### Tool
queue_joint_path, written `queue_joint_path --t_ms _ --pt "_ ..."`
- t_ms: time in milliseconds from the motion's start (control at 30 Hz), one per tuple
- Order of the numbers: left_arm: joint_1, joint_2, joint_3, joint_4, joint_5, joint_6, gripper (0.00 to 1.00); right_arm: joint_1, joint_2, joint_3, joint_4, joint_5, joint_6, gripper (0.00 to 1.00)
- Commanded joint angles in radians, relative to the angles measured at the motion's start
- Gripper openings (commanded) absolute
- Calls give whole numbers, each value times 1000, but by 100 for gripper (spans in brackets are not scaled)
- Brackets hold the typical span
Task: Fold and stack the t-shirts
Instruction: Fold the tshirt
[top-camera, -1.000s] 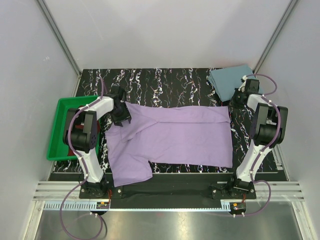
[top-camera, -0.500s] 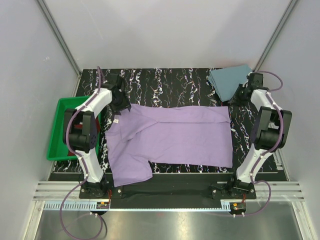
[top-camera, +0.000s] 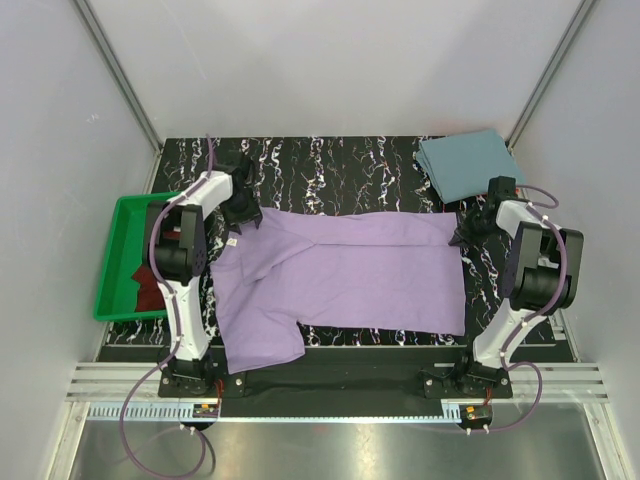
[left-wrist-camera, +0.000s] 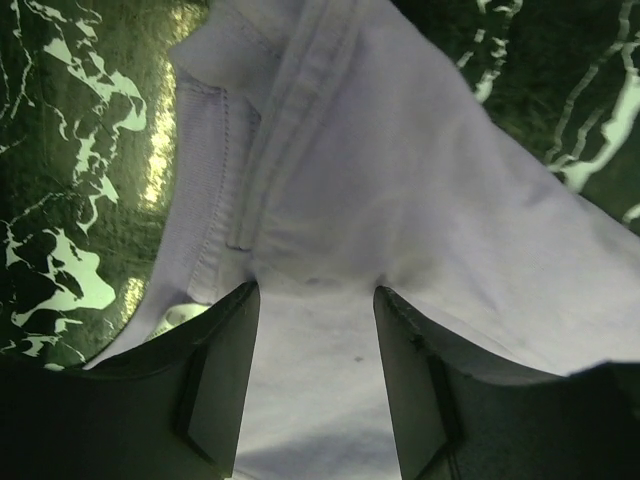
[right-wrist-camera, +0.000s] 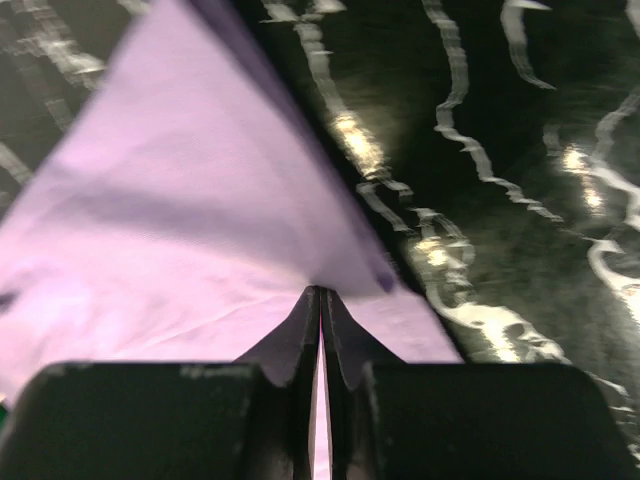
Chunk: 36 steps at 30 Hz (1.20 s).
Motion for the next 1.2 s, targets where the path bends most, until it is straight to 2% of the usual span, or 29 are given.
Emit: queue_joint_path --t_ms 0,100,200,367,533,667,867,1000,1167 --pt "12 13 82 -23 -77 31 54 -3 5 1 -1 145 39 8" --pt "27 17 84 -42 -104 25 54 -5 22 6 -38 268 48 7" --pt "37 -6 38 -31 -105 2 54 -5 45 1 -36 326 54 6" --pt "37 -59 -7 -5 -56 -6 54 -5 51 -8 8 342 30 6" --pt "47 -125 57 -29 -23 40 56 -5 -19 19 -44 346 24 8" --pt "64 -125 102 -19 33 121 60 -3 -78 36 -63 247 31 13" --pt "70 -102 88 13 122 169 62 -3 -76 35 84 6 -5 24" --pt "70 -76 64 24 120 171 62 -3 14 73 178 -48 14 23" --pt "70 -39 36 61 159 183 60 -3 109 124 283 -88 80 15"
